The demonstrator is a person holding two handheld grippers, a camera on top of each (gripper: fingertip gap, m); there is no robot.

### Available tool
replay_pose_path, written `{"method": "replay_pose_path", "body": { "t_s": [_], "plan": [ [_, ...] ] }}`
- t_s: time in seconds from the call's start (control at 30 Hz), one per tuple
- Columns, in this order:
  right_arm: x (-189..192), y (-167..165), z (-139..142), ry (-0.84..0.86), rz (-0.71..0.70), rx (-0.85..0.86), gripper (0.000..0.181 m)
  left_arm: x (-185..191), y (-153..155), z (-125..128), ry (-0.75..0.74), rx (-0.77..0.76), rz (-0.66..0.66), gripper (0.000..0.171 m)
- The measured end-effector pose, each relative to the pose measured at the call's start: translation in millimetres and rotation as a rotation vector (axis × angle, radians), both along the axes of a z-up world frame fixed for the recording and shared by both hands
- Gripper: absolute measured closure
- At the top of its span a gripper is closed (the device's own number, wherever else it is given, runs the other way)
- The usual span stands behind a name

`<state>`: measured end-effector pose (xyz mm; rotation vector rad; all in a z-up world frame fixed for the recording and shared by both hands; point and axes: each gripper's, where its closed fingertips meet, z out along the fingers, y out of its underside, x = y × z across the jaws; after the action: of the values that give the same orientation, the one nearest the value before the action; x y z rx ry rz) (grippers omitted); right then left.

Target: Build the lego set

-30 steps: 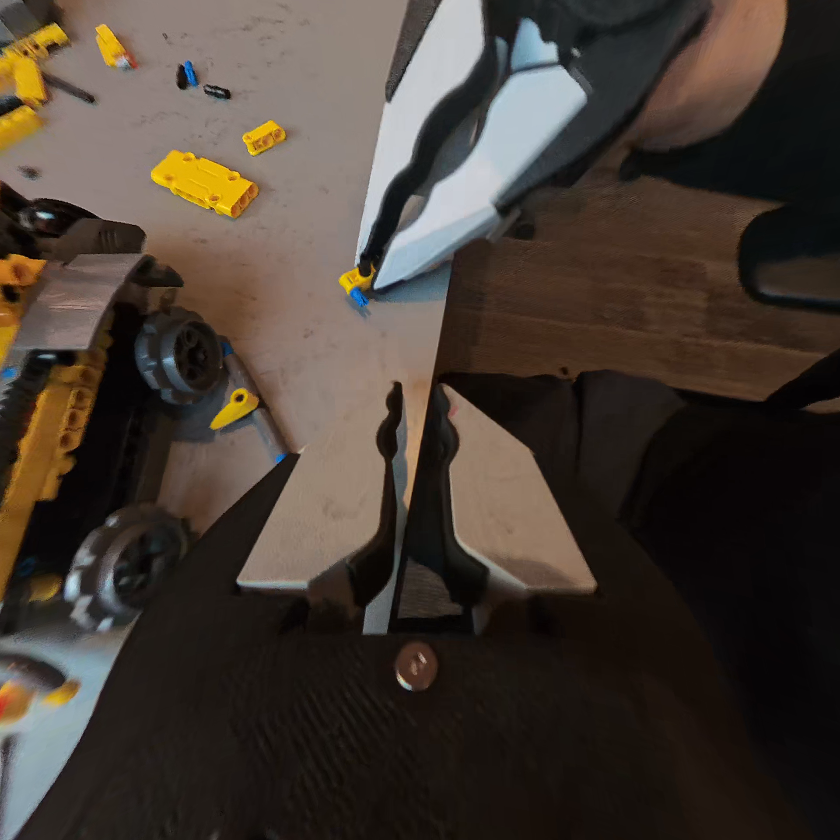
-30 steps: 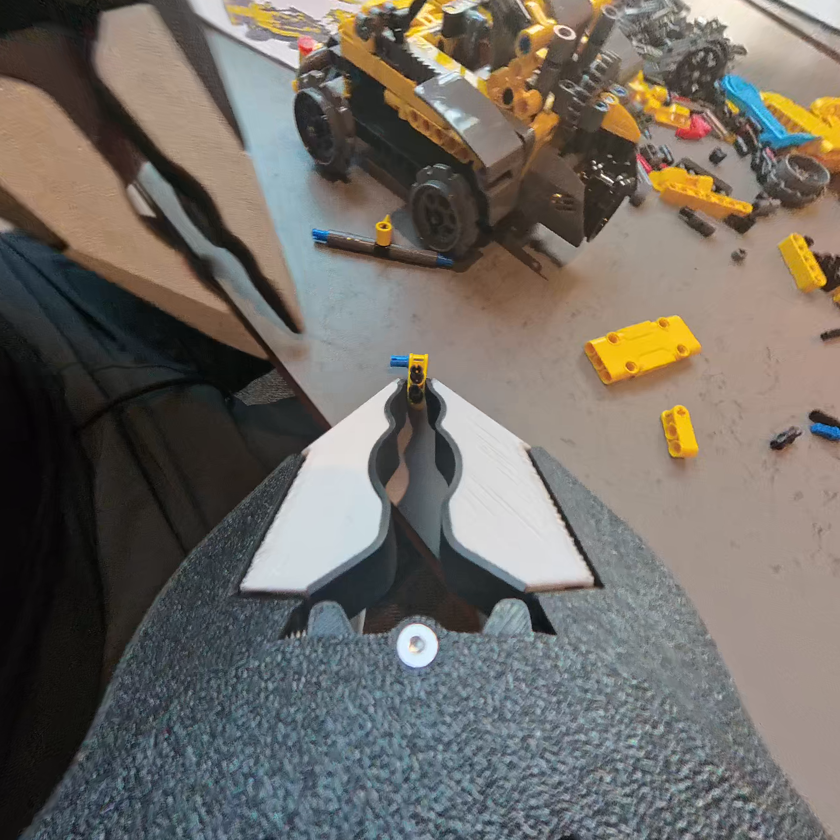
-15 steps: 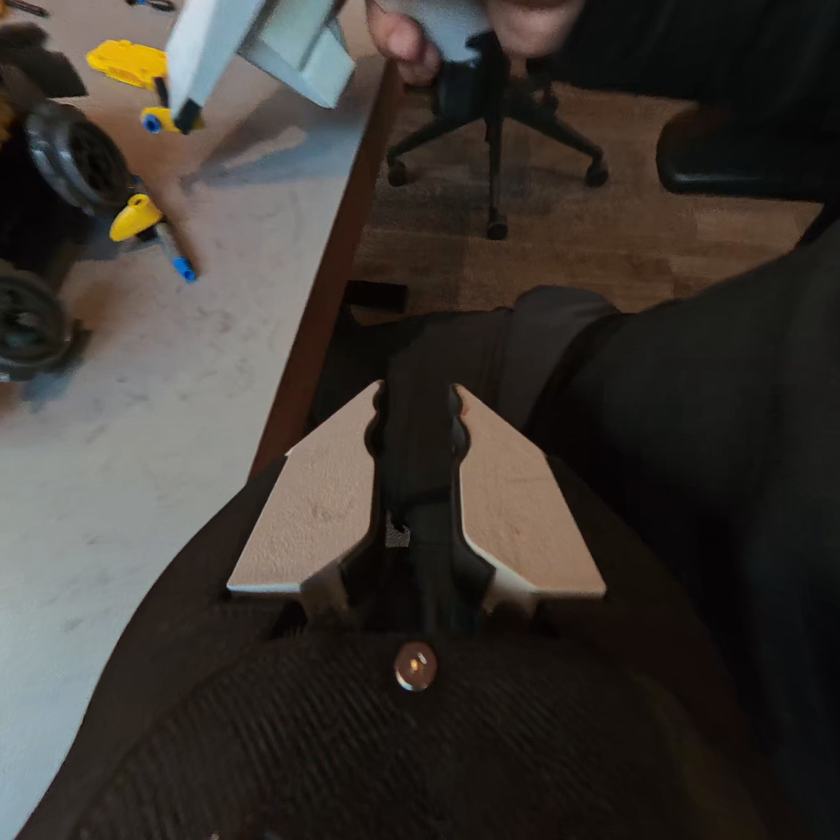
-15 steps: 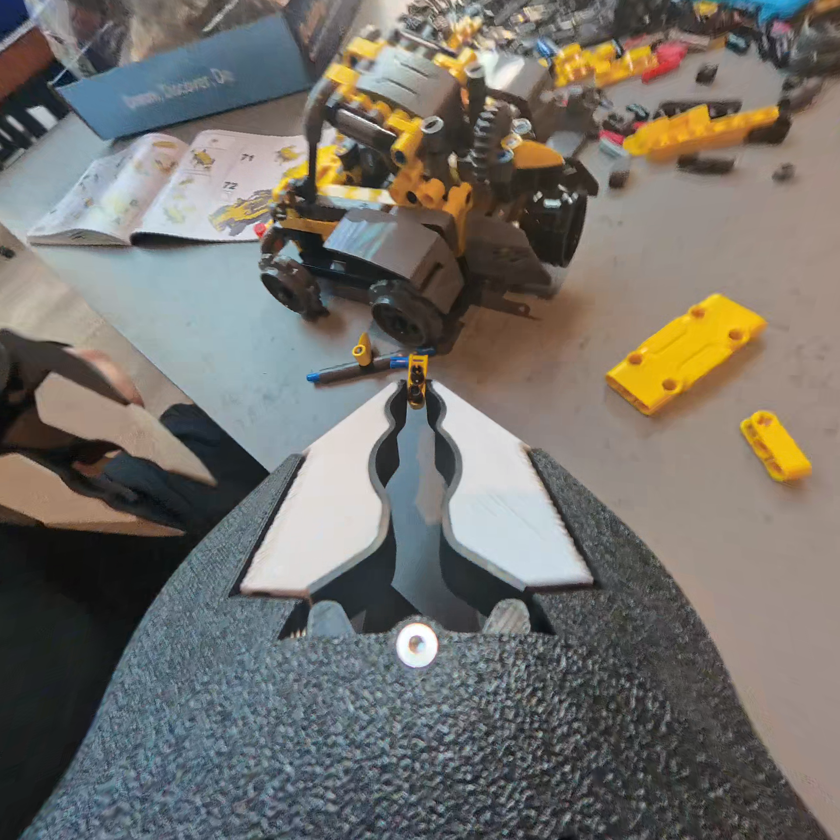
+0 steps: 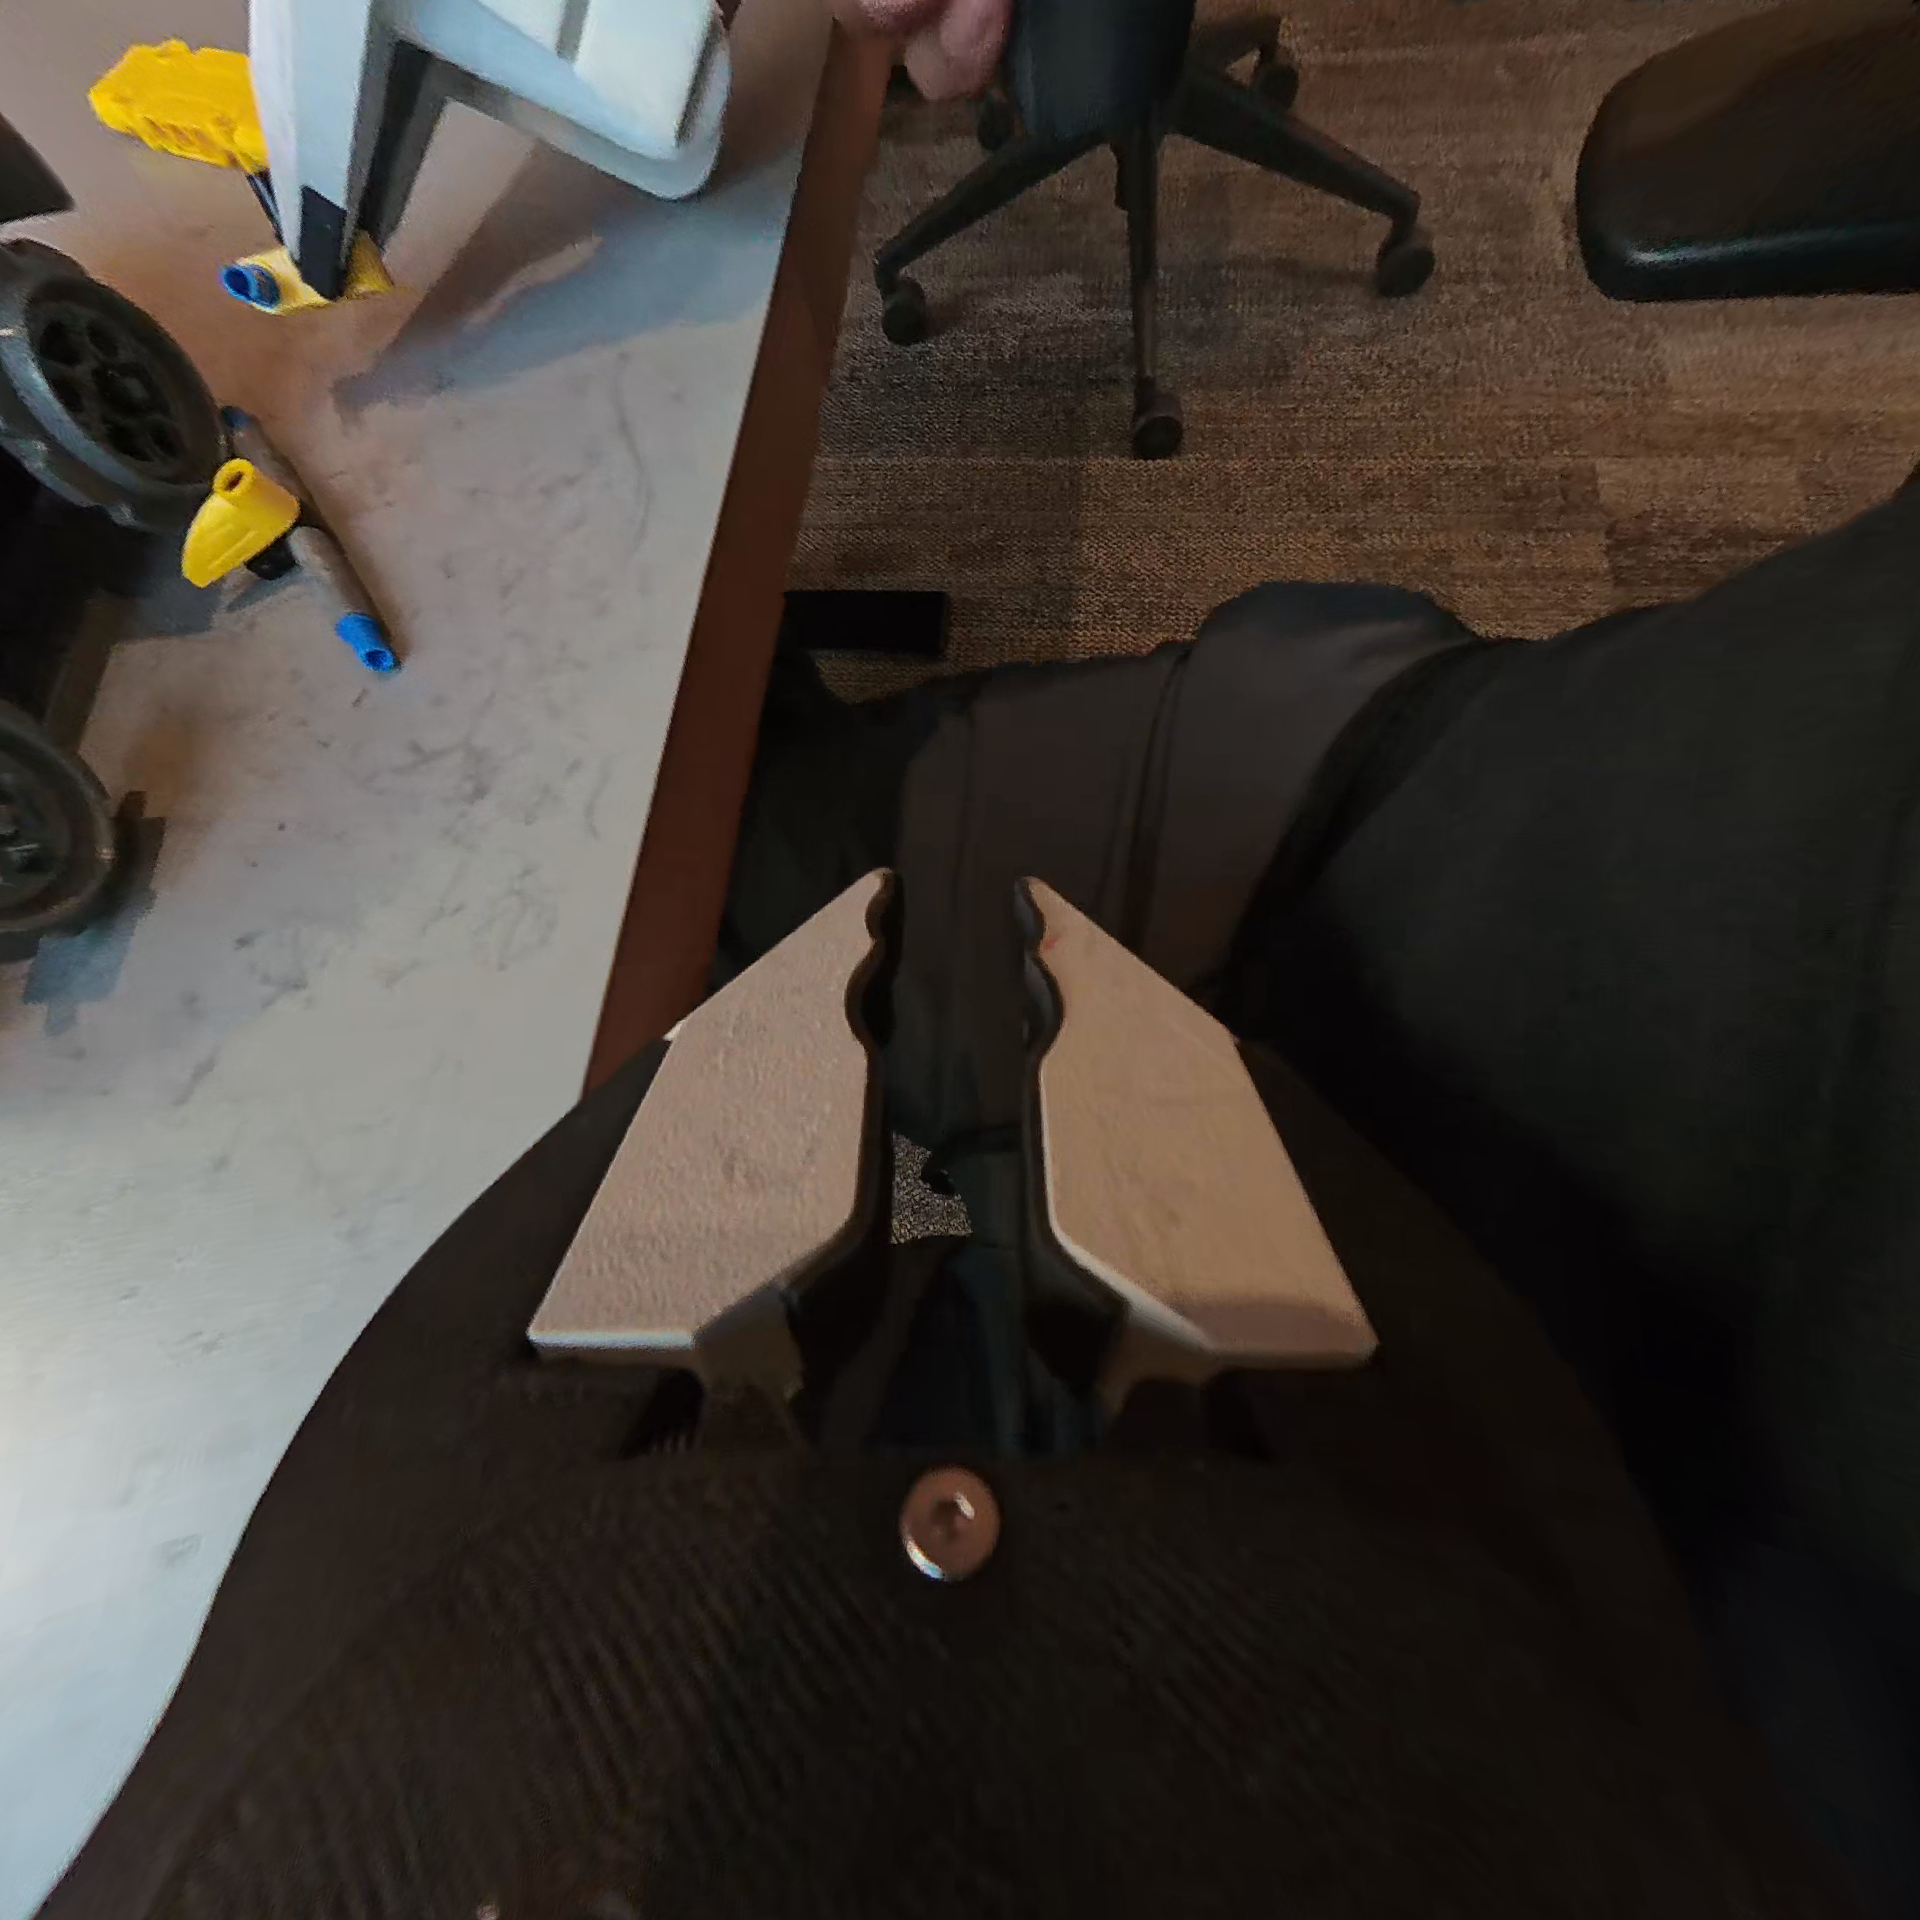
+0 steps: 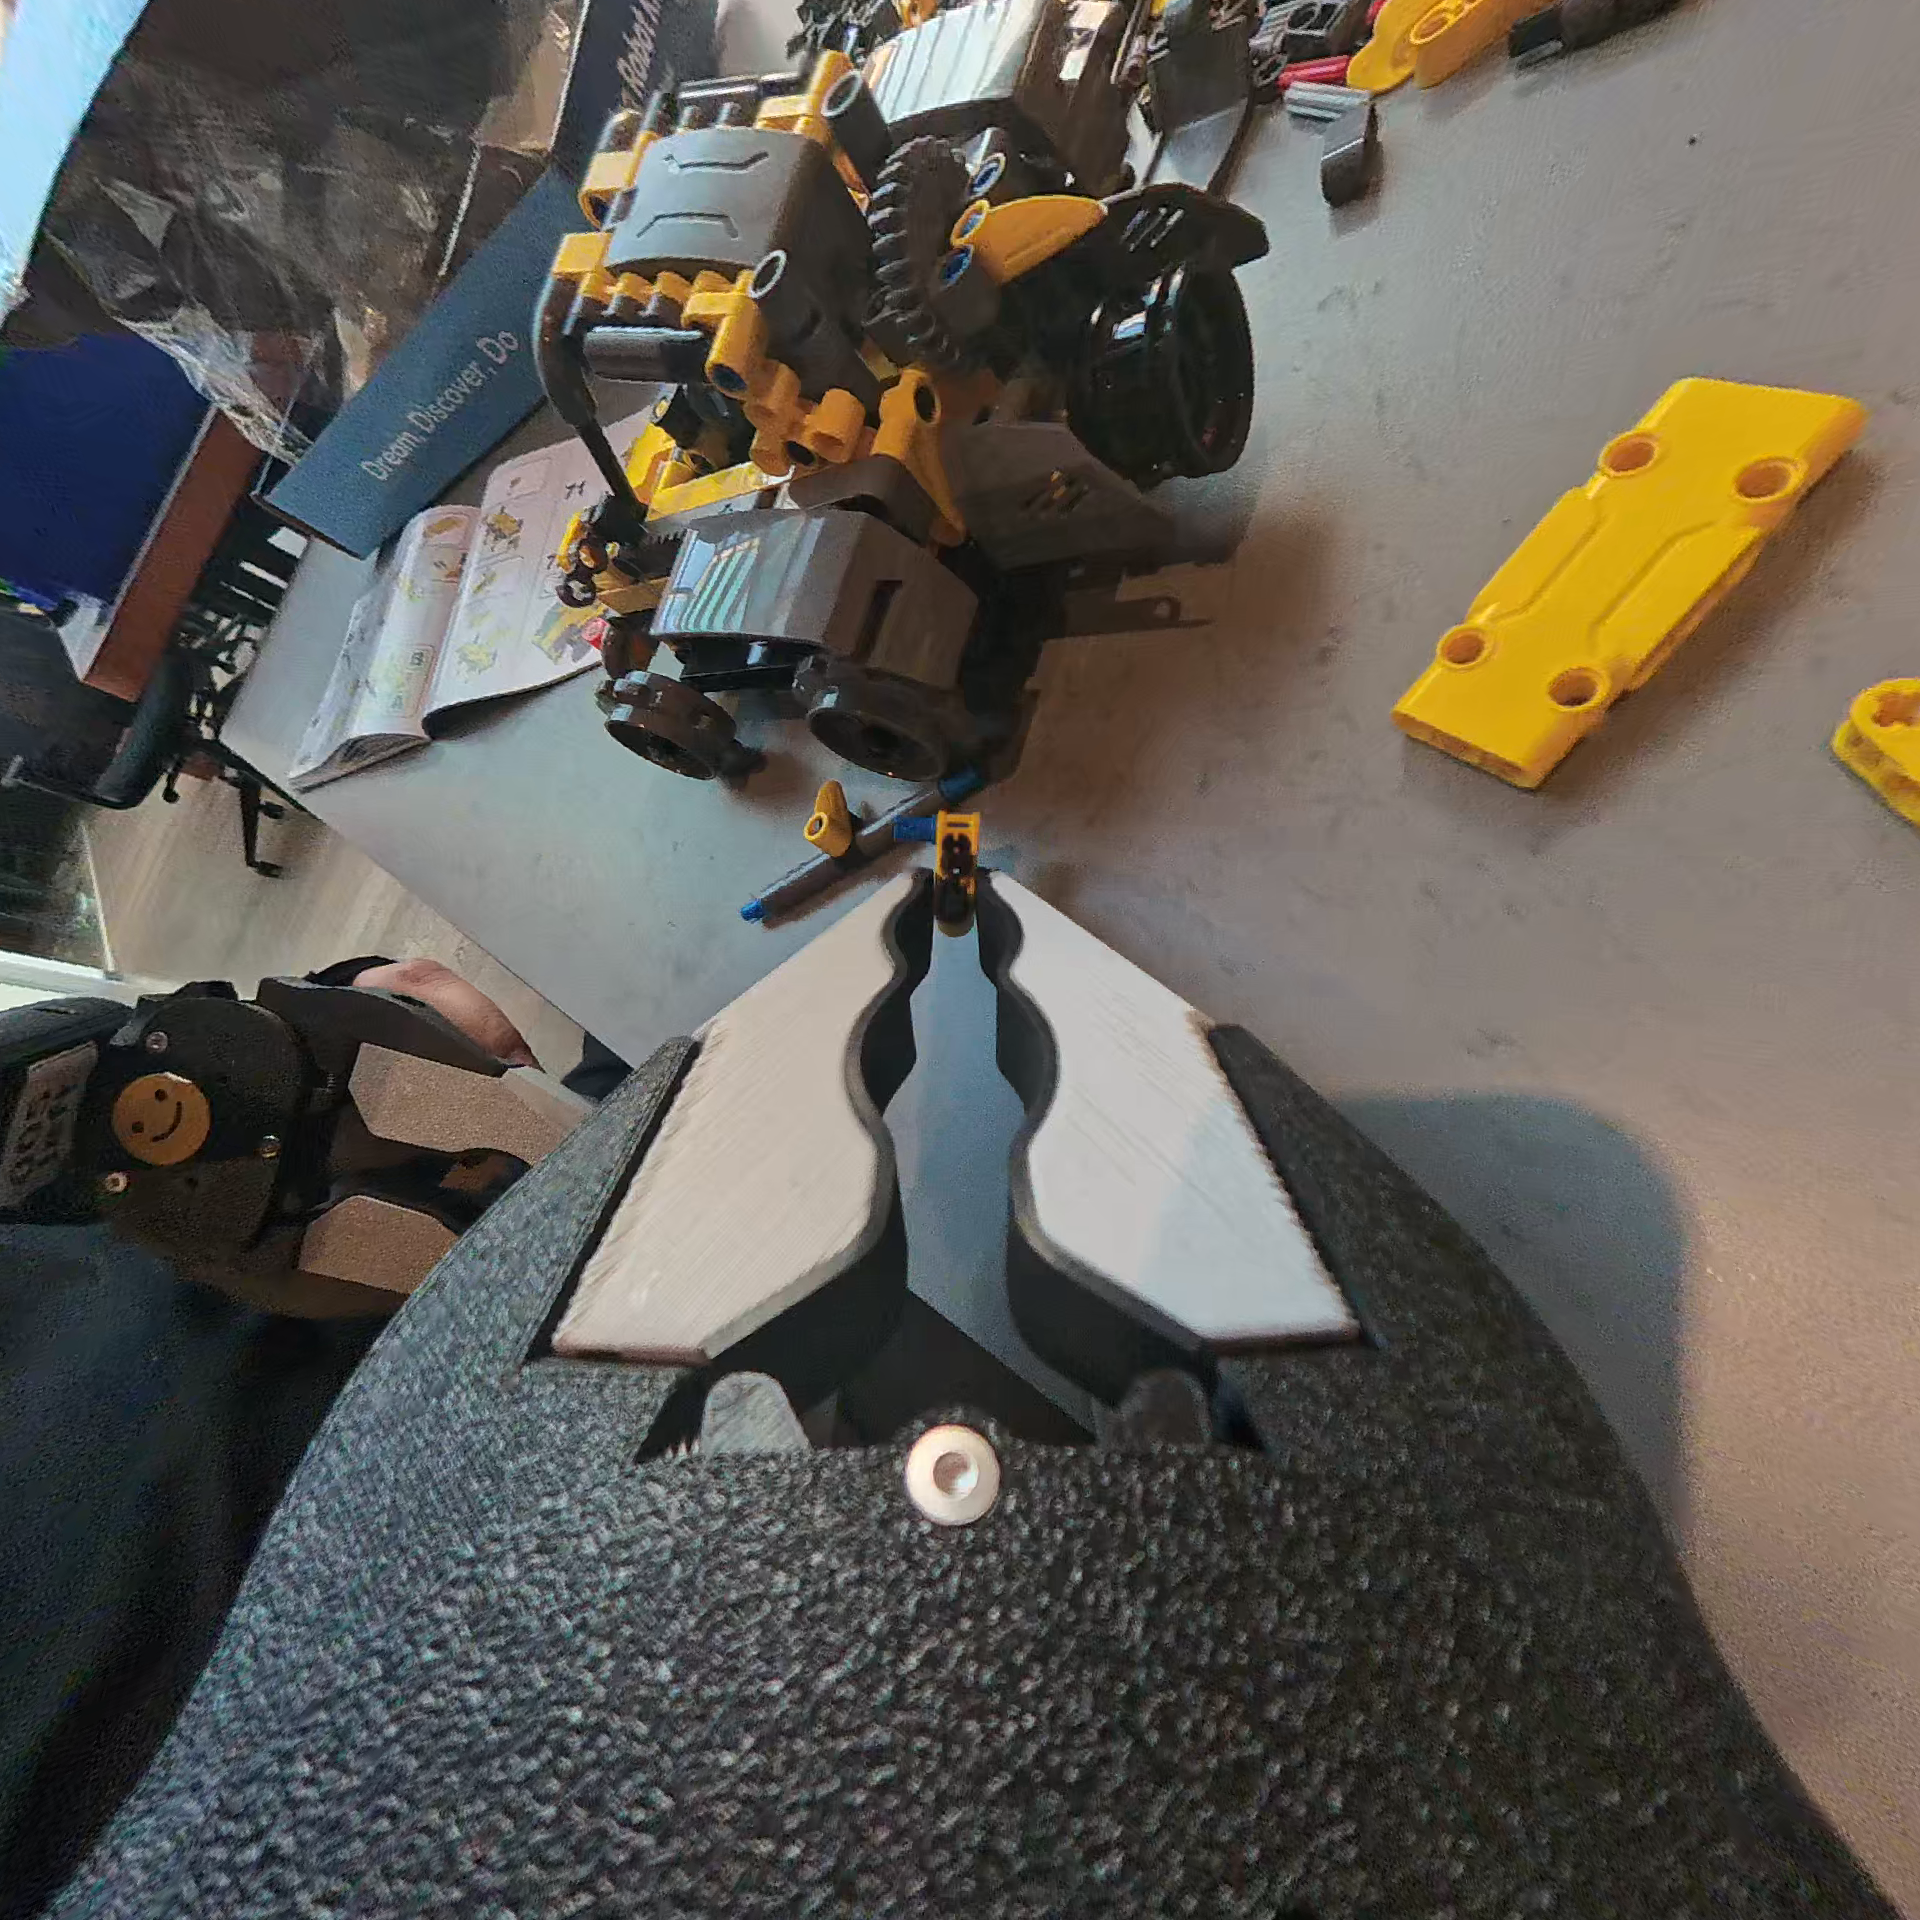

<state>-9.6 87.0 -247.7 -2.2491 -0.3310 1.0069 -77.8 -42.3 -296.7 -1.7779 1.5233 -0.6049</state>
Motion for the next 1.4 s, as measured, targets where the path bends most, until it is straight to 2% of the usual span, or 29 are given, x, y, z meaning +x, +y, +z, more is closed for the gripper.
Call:
{"method": "replay_pose_path", "body": {
  "t_s": [0.23, 0.4, 0.6, 0.67, 0.77, 0.9, 1.13, 1.3, 1.4],
  "plan": [
    [3, 3, -3, 0.011, -0.076, -0.017, 0.174, 3, -2, 4, -0.004, 0.005, 0.026, 0.154],
    [8, 2, -4, -0.055, -0.096, 0.016, 0.171, 4, -4, -1, 0.017, 0.017, 0.025, 0.155],
    [15, -4, 3, -0.055, -0.088, 0.072, 0.156, 0, -2, -4, 0.049, 0.032, 0.052, 0.155],
    [27, -3, 1, -0.117, -0.100, 0.106, 0.155, -4, 0, -4, 0.061, 0.048, 0.071, 0.155],
    [38, -7, 1, -0.216, -0.049, 0.192, 0.151, -9, 2, -3, 0.059, 0.046, 0.099, 0.155],
    [33, -15, 0, -0.268, 0.048, 0.296, 0.146, -17, 5, -6, 0.062, 0.022, 0.135, 0.156],
    [28, -8, 7, -0.404, 0.079, 0.488, 0.146, -29, 7, -9, 0.067, 0.034, 0.184, 0.160],
    [22, -1, 12, -0.390, 0.100, 0.518, 0.146, -43, 6, -12, 0.076, 0.040, 0.219, 0.160],
    [23, 4, 8, -0.368, 0.098, 0.451, 0.137, -52, 8, -10, 0.072, 0.049, 0.245, 0.161]
  ]
}}
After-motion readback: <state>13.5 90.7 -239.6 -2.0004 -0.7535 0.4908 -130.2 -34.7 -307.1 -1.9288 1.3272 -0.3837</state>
